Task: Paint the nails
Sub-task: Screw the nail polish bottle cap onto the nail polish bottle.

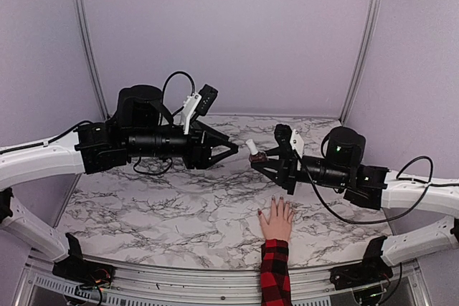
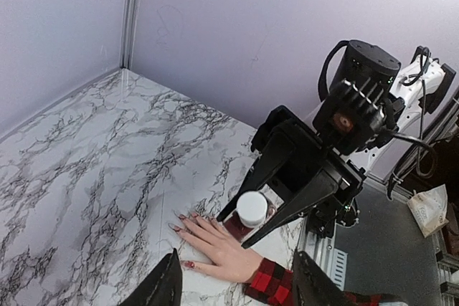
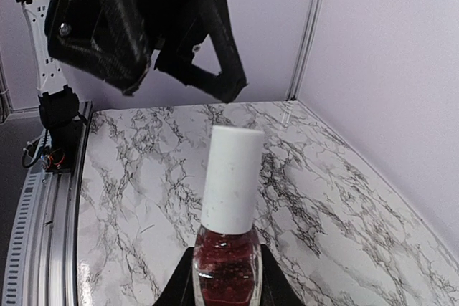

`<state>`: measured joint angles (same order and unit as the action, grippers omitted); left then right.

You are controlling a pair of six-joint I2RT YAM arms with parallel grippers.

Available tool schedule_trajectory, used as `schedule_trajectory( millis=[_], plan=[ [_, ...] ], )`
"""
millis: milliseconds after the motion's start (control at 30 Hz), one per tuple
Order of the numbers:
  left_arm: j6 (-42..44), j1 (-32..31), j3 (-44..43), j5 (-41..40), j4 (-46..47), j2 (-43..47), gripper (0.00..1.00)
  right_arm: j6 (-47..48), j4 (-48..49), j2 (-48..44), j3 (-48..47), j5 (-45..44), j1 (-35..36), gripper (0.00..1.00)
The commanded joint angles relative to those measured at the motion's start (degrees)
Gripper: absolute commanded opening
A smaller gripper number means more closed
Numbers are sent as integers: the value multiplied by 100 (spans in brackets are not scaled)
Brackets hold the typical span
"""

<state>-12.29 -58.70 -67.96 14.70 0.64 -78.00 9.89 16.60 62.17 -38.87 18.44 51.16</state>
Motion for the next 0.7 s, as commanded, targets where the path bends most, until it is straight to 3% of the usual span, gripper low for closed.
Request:
schedule_trajectory(
  millis=[0, 167, 233, 367, 667],
  plan=[
    [-148, 55, -497, 250, -1587, -196, 51, 446, -482, 151, -314, -203, 321, 0],
    [-584, 69, -634, 278, -1629, -361, 45, 434, -338, 260, -286, -707, 561, 0],
    [-931, 62, -358, 225, -1061, -307, 43, 291, -117, 256, -226, -922, 594, 0],
    [-1467, 29, 739, -39, 1020, 78, 42, 65, 226, 275, -162, -1258, 613, 0],
    [-1513, -54, 836, -482, 1723, -50, 41, 8, 218, 403, -264, -1511, 631, 0]
  ],
)
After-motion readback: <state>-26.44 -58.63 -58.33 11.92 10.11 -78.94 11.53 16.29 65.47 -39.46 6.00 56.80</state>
